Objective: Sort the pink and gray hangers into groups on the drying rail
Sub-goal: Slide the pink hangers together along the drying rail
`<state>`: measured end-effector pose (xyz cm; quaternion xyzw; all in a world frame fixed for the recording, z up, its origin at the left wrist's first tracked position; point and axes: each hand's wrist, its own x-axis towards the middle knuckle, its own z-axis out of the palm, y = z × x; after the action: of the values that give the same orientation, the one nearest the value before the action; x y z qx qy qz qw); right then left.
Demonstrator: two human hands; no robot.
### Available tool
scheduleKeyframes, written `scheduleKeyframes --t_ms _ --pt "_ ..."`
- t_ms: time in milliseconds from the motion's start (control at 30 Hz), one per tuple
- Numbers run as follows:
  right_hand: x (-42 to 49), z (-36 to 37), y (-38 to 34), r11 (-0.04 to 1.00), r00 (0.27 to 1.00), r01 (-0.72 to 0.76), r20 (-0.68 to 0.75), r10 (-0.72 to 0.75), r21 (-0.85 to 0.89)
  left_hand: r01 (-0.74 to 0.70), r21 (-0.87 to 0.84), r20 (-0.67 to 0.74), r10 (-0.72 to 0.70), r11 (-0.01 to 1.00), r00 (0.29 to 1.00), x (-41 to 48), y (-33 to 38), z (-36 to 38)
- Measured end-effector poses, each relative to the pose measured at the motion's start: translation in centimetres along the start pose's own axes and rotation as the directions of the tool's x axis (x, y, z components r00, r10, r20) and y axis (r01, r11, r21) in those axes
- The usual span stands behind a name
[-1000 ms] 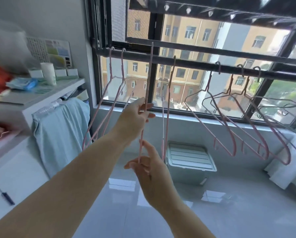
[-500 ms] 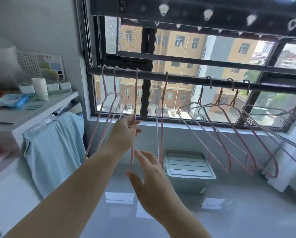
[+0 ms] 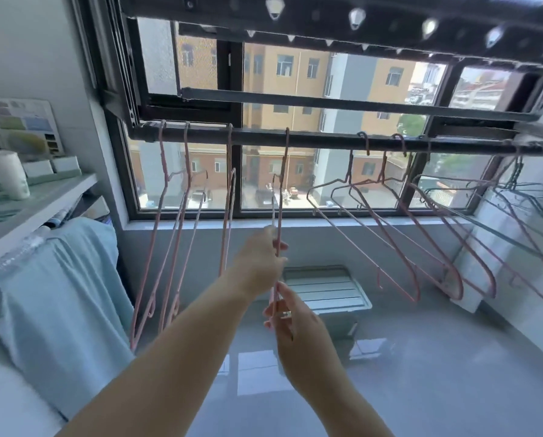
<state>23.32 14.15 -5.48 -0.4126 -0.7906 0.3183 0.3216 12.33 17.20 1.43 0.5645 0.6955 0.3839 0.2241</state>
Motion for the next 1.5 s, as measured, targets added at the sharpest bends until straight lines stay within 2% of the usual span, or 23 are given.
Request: scheduleKeyframes --t_ms 167,300,400,433,500,567,600,633,700,733,800,867,1000,1100,1167,1233,1400,1500 --pt "-0.2 0.8 -0.3 0.997 0.996 0.073 -0.053 -0.072 0.017 -0.057 -0.124 -0.048 0.052 0.991 0.997 0.0 -1.0 0.0" --pt "-0.8 0.7 -0.4 0.996 0.995 0.081 -0.062 -0.079 0.026 -0.088 -0.094 -0.085 0.08 0.992 0.993 -0.5 -1.3 0.4" --pt "-1.8 -1.2 -0.6 0.989 0.989 0.127 -0.071 -0.133 -0.08 -0.076 -0.037 -0.089 0.072 0.996 0.993 -1.0 -0.4 0.9" --pt "-2.0 -2.5 -0.6 0.976 0.971 0.174 -0.145 -0.192 -0.13 -0.062 0.025 -0.102 0.064 0.998 0.993 -1.0 0.0 1.0" --pt "-1.9 -6.0 -0.1 0.95 0.887 0.214 -0.362 -0.287 -0.229 -0.051 0.163 -0.167 0.078 0.985 0.983 -0.9 1.1 1.6" --pt "-1.3 -9.9 1.1 0.942 0.813 0.134 -0.509 -0.281 -0.307 -0.137 0.178 -0.253 0.179 0.975 0.951 -1.1 2.6 2.6" --pt "-0.8 -11.7 1.9 0.94 0.818 0.063 -0.523 -0.24 -0.334 -0.193 0.167 -0.277 0.234 0.967 0.932 -1.1 3.6 3.3" --pt "-0.4 -13.2 2.8 0.94 0.858 -0.015 -0.487 -0.163 -0.342 -0.236 0.149 -0.275 0.27 0.96 0.923 -1.2 4.6 4.3" --pt "0.4 -15.0 5.0 0.964 0.95 -0.12 -0.308 0.043 -0.238 -0.272 0.066 -0.188 0.28 0.96 0.942 -1.0 6.4 7.0" --pt "0.5 -15.4 5.9 0.984 0.976 -0.112 -0.204 0.082 -0.139 -0.256 0.014 -0.112 0.256 0.966 0.96 -0.8 7.3 8.5" --pt "0.4 -15.5 7.4 1.0 0.995 0.004 -0.1 -0.003 0.018 -0.212 -0.071 -0.005 0.212 0.975 0.977 -0.5 8.7 11.3" --pt "0.3 -15.4 8.5 0.988 0.99 0.113 -0.096 -0.103 0.106 -0.208 -0.122 -0.028 0.206 0.97 0.978 -0.1 9.6 13.4" --pt "1.2 -15.6 9.0 0.926 0.971 0.237 -0.078 -0.224 0.295 -0.245 -0.213 -0.154 0.215 0.946 0.964 0.1 10.7 14.4" --pt "3.1 -15.5 8.1 0.906 0.965 0.253 -0.158 -0.21 0.34 -0.256 -0.292 -0.254 0.184 0.921 0.95 0.3 10.5 13.3" --pt "4.7 -15.0 6.7 0.846 0.967 0.252 -0.15 -0.205 0.471 -0.223 -0.314 -0.285 0.133 0.923 0.949 0.1 9.5 12.5" --pt "6.5 -14.2 5.3 0.799 0.973 0.231 -0.125 -0.195 0.556 -0.18 -0.361 -0.295 0.071 0.915 0.953 -0.4 8.3 12.0" --pt "8.8 -11.4 5.5 0.808 0.998 0.056 -0.024 -0.052 0.587 -0.004 -0.333 -0.349 -0.119 0.943 0.93 -1.7 4.3 11.4" --pt "6.9 -10.4 8.9 0.768 0.998 -0.022 -0.036 0.058 0.64 0.111 -0.282 -0.279 -0.192 0.953 0.941 -2.4 1.8 11.3"
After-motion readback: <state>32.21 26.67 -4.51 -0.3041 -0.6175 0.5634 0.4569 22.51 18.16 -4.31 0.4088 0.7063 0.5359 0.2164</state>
